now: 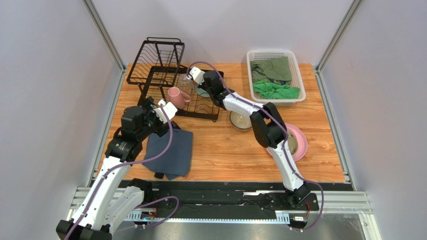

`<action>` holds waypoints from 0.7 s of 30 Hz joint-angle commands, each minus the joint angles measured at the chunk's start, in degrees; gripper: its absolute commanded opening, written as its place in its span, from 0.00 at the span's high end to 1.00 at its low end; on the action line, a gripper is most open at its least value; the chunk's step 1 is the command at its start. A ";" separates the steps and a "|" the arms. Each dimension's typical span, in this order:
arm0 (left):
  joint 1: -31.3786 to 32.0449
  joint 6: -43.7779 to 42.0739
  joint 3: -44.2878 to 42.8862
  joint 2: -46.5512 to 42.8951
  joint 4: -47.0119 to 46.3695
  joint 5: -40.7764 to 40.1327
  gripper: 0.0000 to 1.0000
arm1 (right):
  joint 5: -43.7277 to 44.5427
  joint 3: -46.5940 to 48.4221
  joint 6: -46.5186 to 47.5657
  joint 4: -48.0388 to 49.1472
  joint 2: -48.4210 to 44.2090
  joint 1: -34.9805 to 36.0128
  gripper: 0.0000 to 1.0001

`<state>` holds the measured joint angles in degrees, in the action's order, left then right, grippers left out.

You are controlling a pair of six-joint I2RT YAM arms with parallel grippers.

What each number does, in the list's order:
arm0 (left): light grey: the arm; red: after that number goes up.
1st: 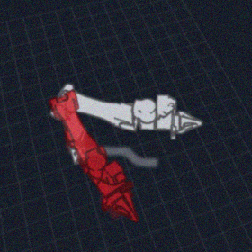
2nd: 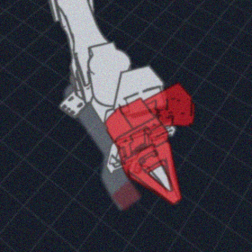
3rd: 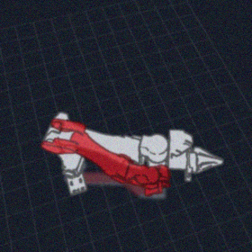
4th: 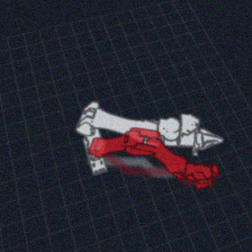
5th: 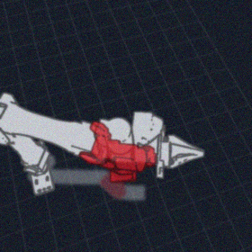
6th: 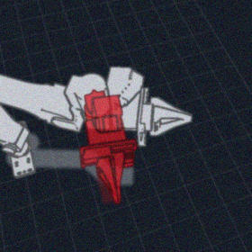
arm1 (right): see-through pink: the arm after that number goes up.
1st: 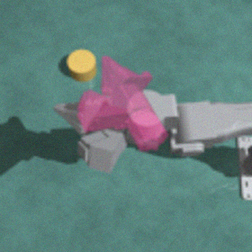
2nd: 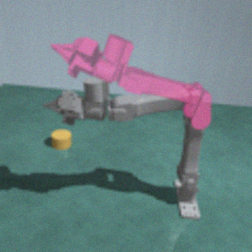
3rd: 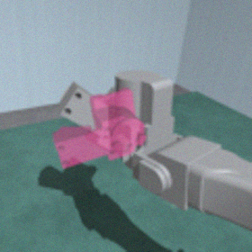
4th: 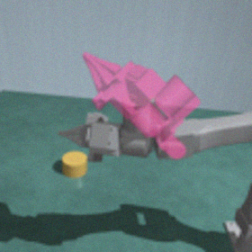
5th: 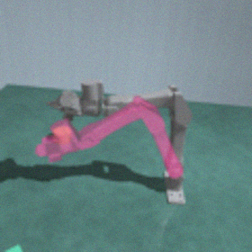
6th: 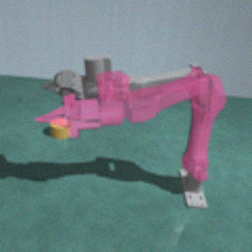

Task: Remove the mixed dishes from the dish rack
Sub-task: Pick up the bowl from the dish rack.

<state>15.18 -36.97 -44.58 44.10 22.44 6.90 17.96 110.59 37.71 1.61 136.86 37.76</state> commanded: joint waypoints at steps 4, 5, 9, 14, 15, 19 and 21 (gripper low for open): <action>-0.33 -0.91 0.10 -0.24 -2.57 -0.22 0.01 | 2.78 -2.21 1.48 9.99 -0.62 1.79 1.00; -0.33 -0.65 0.19 -0.24 -2.66 -0.30 0.01 | 3.74 -3.26 1.92 10.69 -0.89 1.97 1.00; -0.33 -0.65 0.46 -0.33 -2.84 -0.13 0.01 | 6.73 -5.38 5.69 15.69 -1.15 2.93 1.00; -0.33 -0.56 0.46 -0.68 -2.92 -0.30 0.01 | 10.25 -7.84 9.74 21.15 -0.98 4.43 1.00; -0.33 -0.56 0.46 -0.85 -2.92 -0.30 0.01 | 10.69 -7.84 10.09 21.94 -0.98 4.69 1.00; -0.33 -0.56 0.54 -1.29 -2.75 -0.22 0.01 | 12.19 -7.75 10.71 22.74 -1.42 4.78 1.00; -0.33 -0.47 0.63 -1.55 -2.75 -0.39 0.01 | 12.45 -8.02 11.15 23.44 -1.68 4.87 1.00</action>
<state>15.18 -36.99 -44.47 43.77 21.54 6.76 28.45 102.26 47.53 18.06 136.86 41.45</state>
